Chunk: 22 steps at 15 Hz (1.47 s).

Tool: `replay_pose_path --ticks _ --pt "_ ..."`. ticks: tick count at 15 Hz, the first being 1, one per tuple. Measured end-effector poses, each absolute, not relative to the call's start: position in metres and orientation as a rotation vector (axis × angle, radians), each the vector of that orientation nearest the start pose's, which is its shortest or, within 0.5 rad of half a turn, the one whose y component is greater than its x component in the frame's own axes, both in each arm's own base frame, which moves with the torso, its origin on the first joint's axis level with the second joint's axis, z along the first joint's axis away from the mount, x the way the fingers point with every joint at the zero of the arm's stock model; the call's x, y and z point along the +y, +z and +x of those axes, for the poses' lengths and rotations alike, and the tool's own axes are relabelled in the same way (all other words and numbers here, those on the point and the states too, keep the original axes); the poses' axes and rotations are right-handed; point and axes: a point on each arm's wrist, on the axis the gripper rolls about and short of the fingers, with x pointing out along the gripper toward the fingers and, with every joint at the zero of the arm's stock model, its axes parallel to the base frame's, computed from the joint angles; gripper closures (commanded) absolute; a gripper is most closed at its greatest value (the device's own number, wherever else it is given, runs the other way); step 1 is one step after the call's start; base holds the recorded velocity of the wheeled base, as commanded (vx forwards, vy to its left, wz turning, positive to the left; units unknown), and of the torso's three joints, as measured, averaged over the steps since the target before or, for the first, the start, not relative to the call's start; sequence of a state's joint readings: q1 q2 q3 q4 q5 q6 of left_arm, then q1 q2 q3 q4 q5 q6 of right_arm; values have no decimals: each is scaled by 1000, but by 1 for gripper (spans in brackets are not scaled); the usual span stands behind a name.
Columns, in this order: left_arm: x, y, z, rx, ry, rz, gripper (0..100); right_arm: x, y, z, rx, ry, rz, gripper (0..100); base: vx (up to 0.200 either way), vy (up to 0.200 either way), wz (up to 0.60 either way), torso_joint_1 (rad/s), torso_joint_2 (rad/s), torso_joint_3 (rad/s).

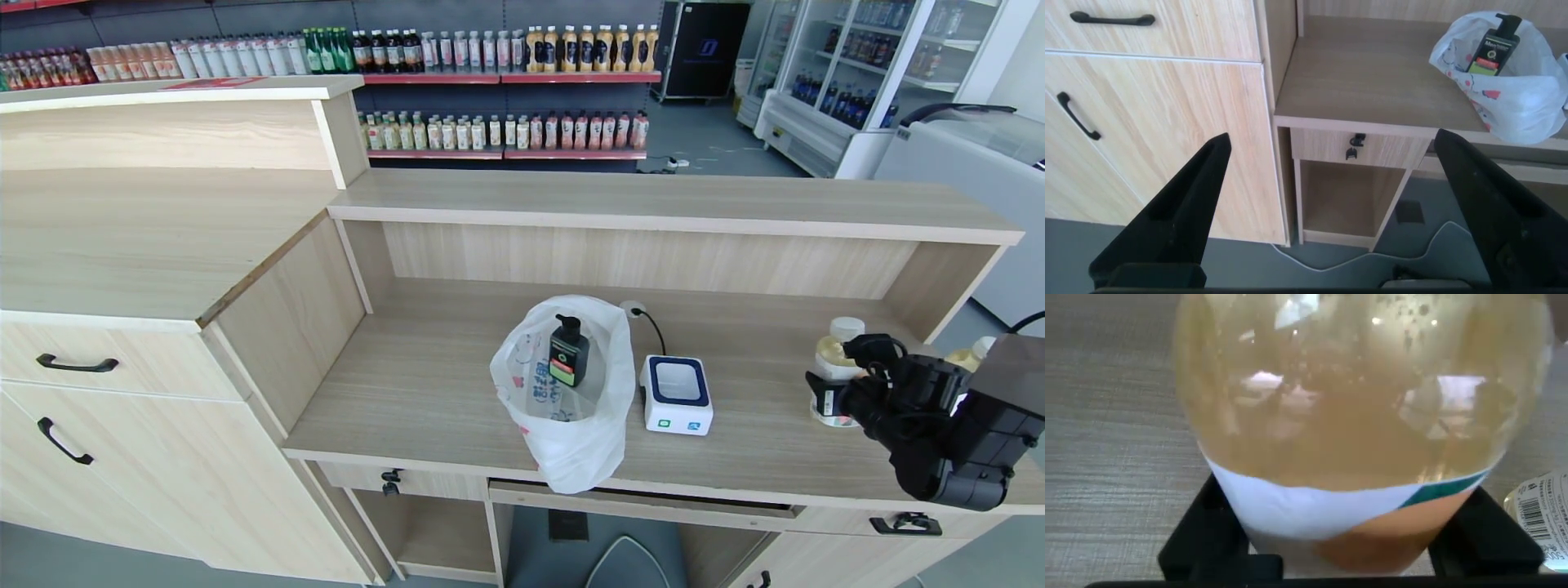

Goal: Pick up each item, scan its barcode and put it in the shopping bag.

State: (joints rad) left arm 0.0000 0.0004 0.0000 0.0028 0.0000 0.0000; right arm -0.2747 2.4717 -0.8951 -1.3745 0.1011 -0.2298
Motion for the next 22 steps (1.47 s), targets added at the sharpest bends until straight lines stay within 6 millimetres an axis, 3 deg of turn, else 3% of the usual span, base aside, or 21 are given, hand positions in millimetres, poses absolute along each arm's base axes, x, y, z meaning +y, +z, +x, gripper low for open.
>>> replay_pose_path --ticks 7,12,14,16,19,22 --pt "0 75 -23 3 0 0 0 -101 3 402 167 -135 -150 100 0 0 0 0 0 0" --pt "0 75 -23 4 0 0 0 -84 38 399 197 -91 -23 100 0 0 0 0 0 0" --pt "0 75 -23 3 0 0 0 -68 77 390 247 -3 92 100 0 0 0 0 0 0" --pt "0 75 -23 4 0 0 0 -43 131 370 276 165 211 100 0 0 0 0 0 0" --pt "0 75 -23 3 0 0 0 7 206 323 308 487 343 100 0 0 0 0 0 0" --pt "0 75 -23 4 0 0 0 58 255 266 334 764 387 100 0 0 0 0 0 0"
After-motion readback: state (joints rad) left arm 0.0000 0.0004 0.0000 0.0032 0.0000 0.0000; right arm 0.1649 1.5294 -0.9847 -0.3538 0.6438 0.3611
